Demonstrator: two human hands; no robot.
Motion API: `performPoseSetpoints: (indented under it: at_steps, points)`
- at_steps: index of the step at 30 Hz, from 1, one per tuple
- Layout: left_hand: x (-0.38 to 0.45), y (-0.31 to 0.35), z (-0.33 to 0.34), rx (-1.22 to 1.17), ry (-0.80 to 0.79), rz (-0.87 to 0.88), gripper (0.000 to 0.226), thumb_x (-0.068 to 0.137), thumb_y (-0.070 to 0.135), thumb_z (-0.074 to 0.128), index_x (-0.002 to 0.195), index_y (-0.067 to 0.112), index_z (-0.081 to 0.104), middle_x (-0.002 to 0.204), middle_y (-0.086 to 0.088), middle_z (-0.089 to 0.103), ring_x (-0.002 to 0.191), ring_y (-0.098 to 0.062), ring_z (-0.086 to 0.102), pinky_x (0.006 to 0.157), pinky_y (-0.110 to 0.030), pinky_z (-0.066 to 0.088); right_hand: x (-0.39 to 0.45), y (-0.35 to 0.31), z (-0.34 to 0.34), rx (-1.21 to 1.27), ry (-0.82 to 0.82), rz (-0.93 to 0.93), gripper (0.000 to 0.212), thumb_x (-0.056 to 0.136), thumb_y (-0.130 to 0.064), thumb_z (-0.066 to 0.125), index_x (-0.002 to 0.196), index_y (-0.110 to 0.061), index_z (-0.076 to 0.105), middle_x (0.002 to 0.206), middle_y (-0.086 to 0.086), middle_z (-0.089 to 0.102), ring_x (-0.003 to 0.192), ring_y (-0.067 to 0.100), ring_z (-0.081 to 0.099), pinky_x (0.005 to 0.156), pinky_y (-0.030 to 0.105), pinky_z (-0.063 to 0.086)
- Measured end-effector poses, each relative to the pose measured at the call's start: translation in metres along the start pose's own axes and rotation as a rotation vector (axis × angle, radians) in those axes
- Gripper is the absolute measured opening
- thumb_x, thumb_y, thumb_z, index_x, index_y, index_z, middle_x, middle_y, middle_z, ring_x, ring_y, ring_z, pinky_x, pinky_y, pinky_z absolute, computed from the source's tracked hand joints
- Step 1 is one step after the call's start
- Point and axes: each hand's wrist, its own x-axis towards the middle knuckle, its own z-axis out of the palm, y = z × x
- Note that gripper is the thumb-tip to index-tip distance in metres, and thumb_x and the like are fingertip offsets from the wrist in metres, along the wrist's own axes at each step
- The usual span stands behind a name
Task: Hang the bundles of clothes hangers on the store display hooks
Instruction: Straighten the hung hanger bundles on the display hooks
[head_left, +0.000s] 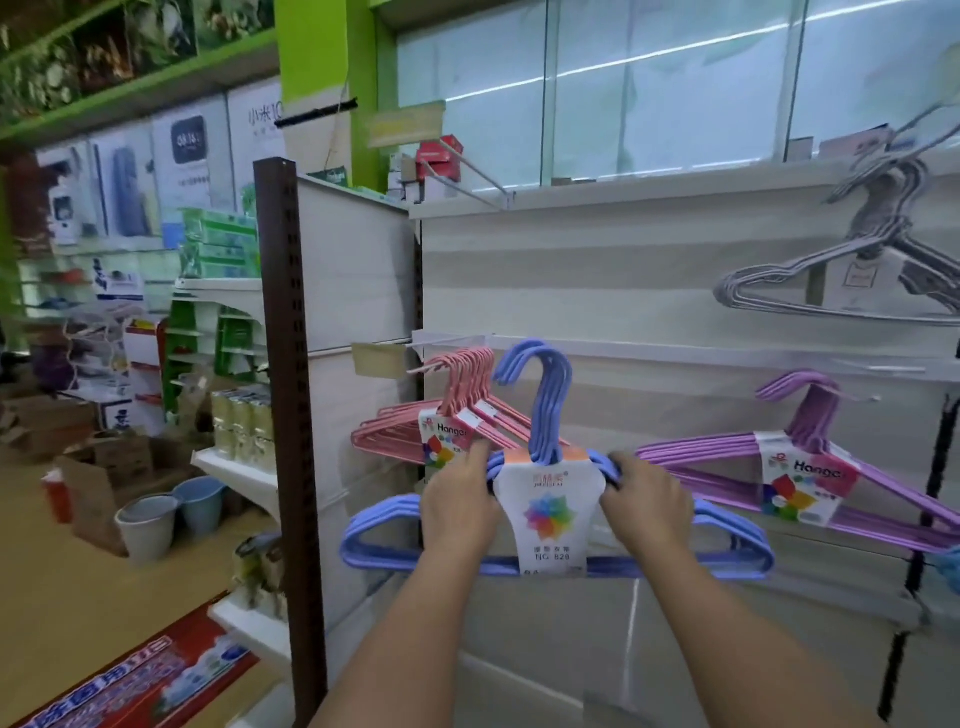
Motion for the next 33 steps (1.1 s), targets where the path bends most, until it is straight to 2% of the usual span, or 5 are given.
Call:
performPoseSetpoints:
  at_steps: [5, 11, 16, 23, 33]
  points:
    - [0.057, -0.013, -0.048, 0.045, 0.429, 0.356, 0.028, 0.067, 0.018, 0.071, 0.094, 0.011, 0.067, 0.073, -0.006, 0.065, 0.065, -0.027, 0.062, 0.069, -0.033, 0.046, 0.021, -0.063, -0.028, 0.055, 0.141, 0.059, 0.016, 0.090, -0.023, 0.052, 0.098, -0.019, 0.065, 0.095, 0.017, 0.067, 0.091, 0.039, 0.059, 0.066, 0.034, 0.036]
    - [0.119, -0.025, -0.098, 0.097, 0.606, 0.499, 0.030, 0.076, 0.017, 0.058, 0.105, 0.019, 0.064, 0.103, 0.002, 0.067, 0.101, -0.021, 0.060, 0.108, -0.052, 0.023, 0.043, -0.123, -0.054, 0.123, 0.322, 0.129, 0.013, 0.086, -0.010, 0.049, 0.081, -0.015, 0.060, 0.081, 0.014, 0.061, 0.074, 0.035, 0.052, 0.060, 0.032, 0.035]
    - [0.158, -0.033, -0.119, 0.111, 0.527, 0.429, 0.049, 0.084, 0.027, 0.037, 0.128, 0.019, 0.057, 0.124, -0.002, 0.062, 0.119, -0.025, 0.057, 0.107, -0.063, 0.024, 0.073, -0.151, -0.067, 0.199, 0.414, 0.221, 0.015, 0.087, -0.010, 0.047, 0.076, -0.015, 0.055, 0.074, 0.009, 0.054, 0.071, 0.033, 0.048, 0.060, 0.031, 0.035]
    - [0.202, -0.031, -0.101, 0.027, 0.271, 0.305, 0.053, 0.099, 0.035, 0.021, 0.150, 0.024, 0.026, 0.153, 0.000, 0.032, 0.142, -0.021, 0.025, 0.117, -0.051, 0.004, 0.116, -0.170, -0.067, 0.152, 0.411, 0.268, 0.018, 0.090, -0.011, 0.049, 0.090, -0.017, 0.066, 0.078, 0.008, 0.054, 0.074, 0.030, 0.048, 0.065, 0.031, 0.037]
    - [0.265, -0.048, -0.070, -0.022, 0.248, 0.187, 0.042, 0.103, 0.034, 0.029, 0.144, 0.030, 0.035, 0.141, 0.007, 0.047, 0.133, -0.016, 0.037, 0.117, -0.048, 0.008, 0.185, -0.187, -0.040, 0.095, 0.346, 0.228, 0.020, 0.094, -0.016, 0.047, 0.098, -0.018, 0.066, 0.081, 0.006, 0.052, 0.075, 0.028, 0.048, 0.066, 0.029, 0.038]
